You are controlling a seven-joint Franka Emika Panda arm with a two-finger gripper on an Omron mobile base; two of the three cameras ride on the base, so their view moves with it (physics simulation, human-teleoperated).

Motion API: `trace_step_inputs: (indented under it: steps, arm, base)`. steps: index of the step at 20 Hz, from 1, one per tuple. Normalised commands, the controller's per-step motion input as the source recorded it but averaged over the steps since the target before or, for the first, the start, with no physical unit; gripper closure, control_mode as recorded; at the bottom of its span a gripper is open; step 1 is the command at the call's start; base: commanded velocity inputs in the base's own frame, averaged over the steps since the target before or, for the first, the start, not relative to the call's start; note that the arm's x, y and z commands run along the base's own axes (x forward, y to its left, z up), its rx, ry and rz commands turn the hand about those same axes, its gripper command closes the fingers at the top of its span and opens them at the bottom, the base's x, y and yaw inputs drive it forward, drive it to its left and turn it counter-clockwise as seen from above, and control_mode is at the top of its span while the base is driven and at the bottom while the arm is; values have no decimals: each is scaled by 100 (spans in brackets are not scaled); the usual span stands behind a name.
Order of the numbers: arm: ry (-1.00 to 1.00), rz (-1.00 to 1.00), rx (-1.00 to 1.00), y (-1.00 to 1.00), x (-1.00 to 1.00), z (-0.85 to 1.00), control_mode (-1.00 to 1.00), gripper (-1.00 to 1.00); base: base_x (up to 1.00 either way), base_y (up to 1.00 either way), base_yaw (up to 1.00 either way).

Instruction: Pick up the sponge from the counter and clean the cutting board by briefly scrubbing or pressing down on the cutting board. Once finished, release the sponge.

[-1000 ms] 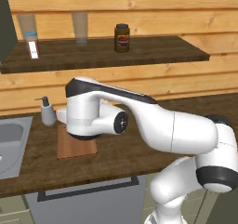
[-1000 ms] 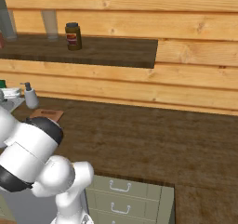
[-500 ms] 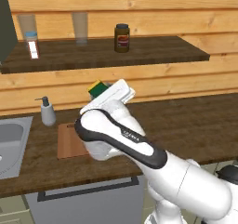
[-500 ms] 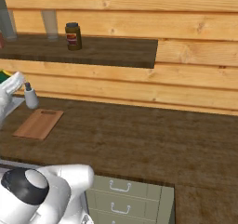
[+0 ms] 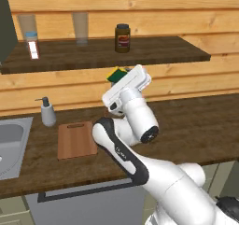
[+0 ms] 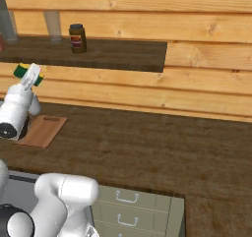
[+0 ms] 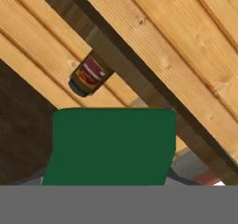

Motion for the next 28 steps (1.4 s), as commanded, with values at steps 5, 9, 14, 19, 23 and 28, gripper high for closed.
trace_step_inputs:
  steps: [5, 9, 14, 19, 23, 28]
  arm:
    - [90, -1, 3, -27, -4, 39, -100, 100]
    - [91, 19, 2, 8, -1, 18, -100, 100]
    - [11, 21, -1, -16, -91, 94, -100, 100]
    - [53, 17, -3, 20, -18, 6, -100, 100]
    - [45, 20, -23, 39, 28, -100, -100, 100]
    - [41, 9, -23, 85, 71, -100, -100, 100]
  base:
    - [0, 0, 0]
    - [0, 0, 0]
    - [0, 0, 0]
    - [0, 0, 0]
    - [0, 0, 0]
    - [0, 0, 0]
